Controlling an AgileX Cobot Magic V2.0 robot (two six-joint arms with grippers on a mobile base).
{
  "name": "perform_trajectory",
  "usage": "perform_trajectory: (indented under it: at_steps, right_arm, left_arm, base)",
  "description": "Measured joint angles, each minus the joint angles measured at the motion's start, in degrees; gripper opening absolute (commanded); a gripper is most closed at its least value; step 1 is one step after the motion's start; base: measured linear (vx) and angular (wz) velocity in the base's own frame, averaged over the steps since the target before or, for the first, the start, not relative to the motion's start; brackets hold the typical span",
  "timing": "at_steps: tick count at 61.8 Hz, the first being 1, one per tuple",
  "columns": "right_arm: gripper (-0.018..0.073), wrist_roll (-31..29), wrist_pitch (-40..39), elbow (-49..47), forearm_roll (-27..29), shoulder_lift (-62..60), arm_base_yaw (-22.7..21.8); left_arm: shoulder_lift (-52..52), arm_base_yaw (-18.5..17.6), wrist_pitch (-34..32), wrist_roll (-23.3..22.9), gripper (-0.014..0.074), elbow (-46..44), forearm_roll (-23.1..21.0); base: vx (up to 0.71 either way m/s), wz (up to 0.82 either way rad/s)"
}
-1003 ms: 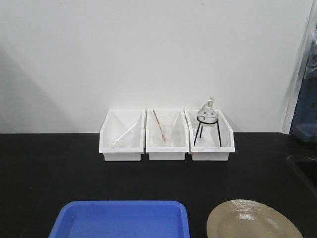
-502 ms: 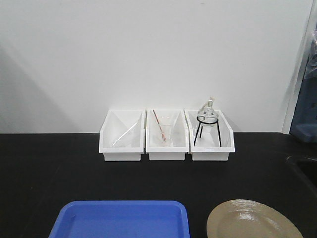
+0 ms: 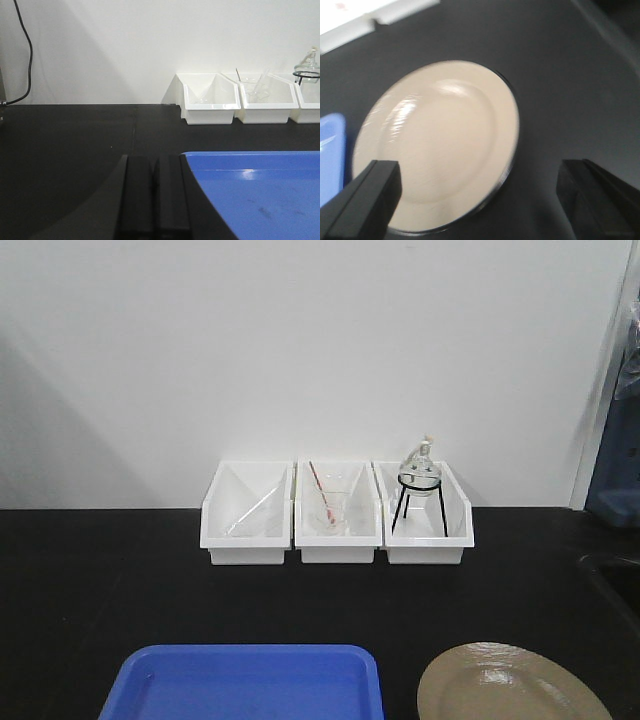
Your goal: Place disk in tray to left cabinet
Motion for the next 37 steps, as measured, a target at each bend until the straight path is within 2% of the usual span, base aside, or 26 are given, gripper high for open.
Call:
perform_trajectory:
  at_steps: [9,15,21,28,31,37]
  right_arm:
    - [0.0456,0.42,0.94,-0.14,12.87,6.58,-9.96]
    - [0.0376,-4.49,2.74,-0.90,23.78,11.25,-17.04]
    - [0.0314,-14.82,6.32,-2.86,36.42,16.41,-22.84]
    - [0.0294,-32.70,13.14,-6.06,53.36,23.23,-28.04]
    - [0.0295,-40.10,16.97,-7.10,61.11,26.03,-29.46]
    - [0.0295,-53.05,25.60,-8.71,71.43,31.50,-30.78]
  left_arm:
    - [0.00,0.00,0.00,0.00,-0.0003,0.00,0.00]
    - [0.00,0.00,0.00,0.00,-0.0003,0.00,0.00]
    - [0.00,0.00,0.00,0.00,-0.0003,0.00,0.00]
    - [0.00,0.00,0.00,0.00,-0.0003,0.00,0.00]
    - [0.00,0.00,0.00,0.00,-0.0003,0.00,0.00]
    - [0.00,0.00,0.00,0.00,-0.0003,0.00,0.00]
  base:
    - [0.00,0.00]
    - [0.00,0.00]
    - [0.00,0.00]
    - [0.00,0.00]
    - [0.00,0.00]
    - [0.00,0.00]
